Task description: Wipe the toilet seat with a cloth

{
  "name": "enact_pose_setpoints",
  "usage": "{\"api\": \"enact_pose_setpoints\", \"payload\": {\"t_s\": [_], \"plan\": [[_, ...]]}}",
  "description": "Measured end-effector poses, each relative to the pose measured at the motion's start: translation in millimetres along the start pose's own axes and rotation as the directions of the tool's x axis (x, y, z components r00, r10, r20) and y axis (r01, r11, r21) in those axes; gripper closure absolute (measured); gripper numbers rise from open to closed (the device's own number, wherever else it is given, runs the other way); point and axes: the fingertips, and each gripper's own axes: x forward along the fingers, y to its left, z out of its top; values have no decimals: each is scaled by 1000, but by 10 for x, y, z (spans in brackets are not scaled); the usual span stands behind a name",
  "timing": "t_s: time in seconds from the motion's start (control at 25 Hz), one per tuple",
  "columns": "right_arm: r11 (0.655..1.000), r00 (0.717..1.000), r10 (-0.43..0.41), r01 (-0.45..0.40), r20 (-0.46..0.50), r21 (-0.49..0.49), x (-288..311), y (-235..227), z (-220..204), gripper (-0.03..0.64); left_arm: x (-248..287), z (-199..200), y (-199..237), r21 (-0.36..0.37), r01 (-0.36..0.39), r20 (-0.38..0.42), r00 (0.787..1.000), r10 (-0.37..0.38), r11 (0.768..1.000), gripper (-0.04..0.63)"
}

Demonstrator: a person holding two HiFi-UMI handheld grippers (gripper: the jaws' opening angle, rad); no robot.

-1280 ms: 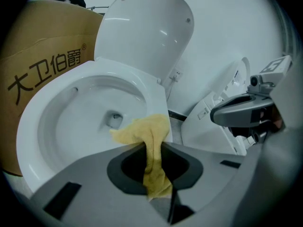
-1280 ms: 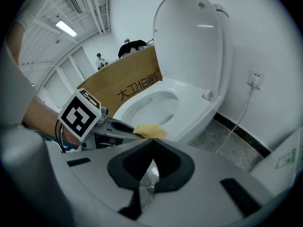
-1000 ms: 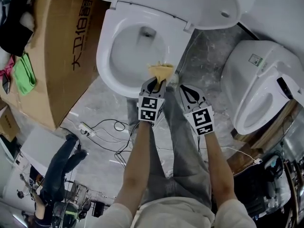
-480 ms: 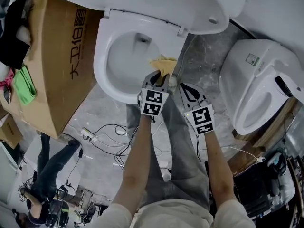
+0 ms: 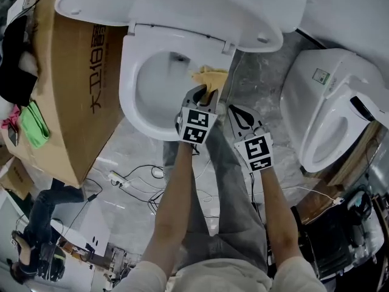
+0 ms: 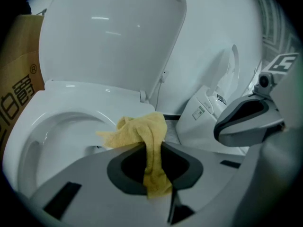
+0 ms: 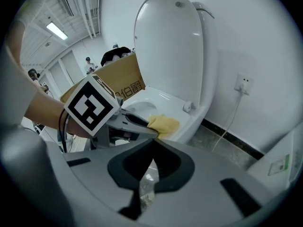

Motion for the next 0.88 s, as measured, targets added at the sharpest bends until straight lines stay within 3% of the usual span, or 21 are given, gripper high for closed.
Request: {"api": "enact_pose_setpoints", "payload": {"t_s": [0.88], "plan": [[994, 994, -92, 88, 58, 69, 256, -91, 587, 611, 215, 762, 454, 108, 34, 9, 999, -35, 994, 514]]}}
